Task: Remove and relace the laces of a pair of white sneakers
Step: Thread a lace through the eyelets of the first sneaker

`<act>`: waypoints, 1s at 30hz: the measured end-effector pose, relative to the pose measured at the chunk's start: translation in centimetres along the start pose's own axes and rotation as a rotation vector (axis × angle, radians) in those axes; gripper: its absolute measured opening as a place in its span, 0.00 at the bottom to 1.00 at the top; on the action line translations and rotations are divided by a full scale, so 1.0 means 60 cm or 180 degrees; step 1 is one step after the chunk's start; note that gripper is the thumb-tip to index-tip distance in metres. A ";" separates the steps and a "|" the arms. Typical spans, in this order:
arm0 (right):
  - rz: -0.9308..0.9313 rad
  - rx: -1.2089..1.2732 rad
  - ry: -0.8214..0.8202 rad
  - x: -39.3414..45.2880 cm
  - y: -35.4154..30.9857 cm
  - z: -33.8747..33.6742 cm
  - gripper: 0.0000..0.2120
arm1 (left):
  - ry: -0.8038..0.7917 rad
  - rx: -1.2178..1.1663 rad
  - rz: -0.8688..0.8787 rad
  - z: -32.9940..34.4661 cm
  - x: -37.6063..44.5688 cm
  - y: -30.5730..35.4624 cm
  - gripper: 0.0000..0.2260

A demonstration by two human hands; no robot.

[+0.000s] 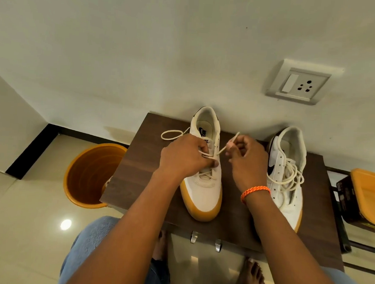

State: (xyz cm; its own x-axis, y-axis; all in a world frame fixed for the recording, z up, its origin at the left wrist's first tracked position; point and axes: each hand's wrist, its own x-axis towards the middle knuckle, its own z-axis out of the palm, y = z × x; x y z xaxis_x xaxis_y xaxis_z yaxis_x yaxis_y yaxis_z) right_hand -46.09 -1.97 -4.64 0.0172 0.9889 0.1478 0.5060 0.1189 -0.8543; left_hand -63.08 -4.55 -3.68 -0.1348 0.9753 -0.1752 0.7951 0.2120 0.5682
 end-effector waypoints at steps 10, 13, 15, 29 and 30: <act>0.0380 0.0544 -0.0224 0.006 0.004 -0.005 0.04 | -0.0017 0.0076 0.0024 -0.002 -0.002 0.006 0.16; 0.0199 0.0193 -0.0433 -0.005 0.006 0.011 0.04 | 0.0009 0.0051 0.0055 -0.003 -0.003 0.009 0.16; 0.0108 0.0077 -0.0407 -0.009 0.001 0.013 0.02 | 0.0017 0.0044 0.0075 -0.004 -0.004 0.009 0.15; 0.0204 0.0728 0.0353 0.030 -0.018 -0.060 0.13 | 0.0793 -0.1021 0.0624 -0.025 0.007 0.013 0.06; 0.0059 0.0576 0.0265 0.026 -0.023 -0.057 0.13 | 0.0769 -0.1442 0.0738 -0.025 0.007 0.019 0.09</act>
State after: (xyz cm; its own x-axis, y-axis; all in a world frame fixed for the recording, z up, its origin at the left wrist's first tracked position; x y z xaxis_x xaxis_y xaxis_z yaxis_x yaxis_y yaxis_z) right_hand -43.80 -0.88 -1.55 0.1002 0.9811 0.1656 0.3418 0.1224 -0.9318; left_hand -63.11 -3.82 -1.89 -0.1607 0.9749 0.1541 0.4938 -0.0558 0.8678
